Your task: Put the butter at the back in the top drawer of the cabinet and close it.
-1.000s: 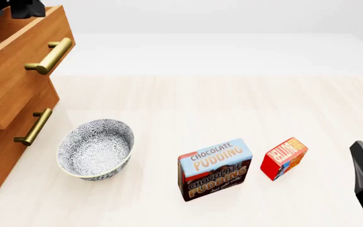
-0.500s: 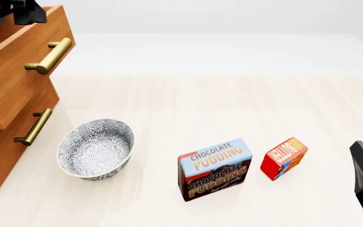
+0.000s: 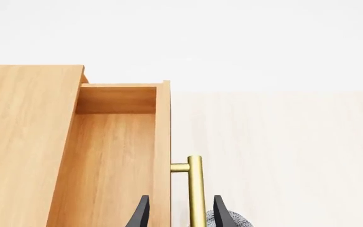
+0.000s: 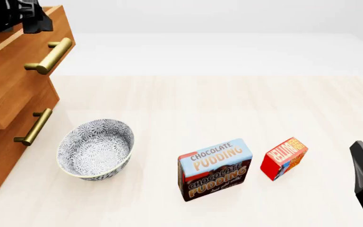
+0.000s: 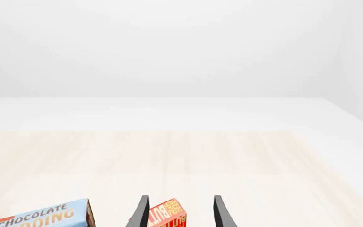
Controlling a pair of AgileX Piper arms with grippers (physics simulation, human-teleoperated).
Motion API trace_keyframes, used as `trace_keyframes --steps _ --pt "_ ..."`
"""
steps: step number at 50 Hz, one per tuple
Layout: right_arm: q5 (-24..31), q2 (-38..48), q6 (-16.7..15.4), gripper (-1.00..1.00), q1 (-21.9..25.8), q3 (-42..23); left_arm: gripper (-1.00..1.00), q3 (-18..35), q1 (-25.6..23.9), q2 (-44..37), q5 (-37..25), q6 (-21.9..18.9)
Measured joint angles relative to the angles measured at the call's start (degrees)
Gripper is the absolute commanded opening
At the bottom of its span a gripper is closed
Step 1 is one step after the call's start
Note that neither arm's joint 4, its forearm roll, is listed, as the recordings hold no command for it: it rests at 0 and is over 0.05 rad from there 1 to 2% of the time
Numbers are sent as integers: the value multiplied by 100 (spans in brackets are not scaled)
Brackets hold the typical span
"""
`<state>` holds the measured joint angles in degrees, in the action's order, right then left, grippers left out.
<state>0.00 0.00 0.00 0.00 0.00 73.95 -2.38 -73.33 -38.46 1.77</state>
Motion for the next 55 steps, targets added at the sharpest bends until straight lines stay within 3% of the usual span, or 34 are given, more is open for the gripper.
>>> trace_keyframes --steps 55 --pt "0 0 0 100 0 0 100 -282 62 -249 295 94"
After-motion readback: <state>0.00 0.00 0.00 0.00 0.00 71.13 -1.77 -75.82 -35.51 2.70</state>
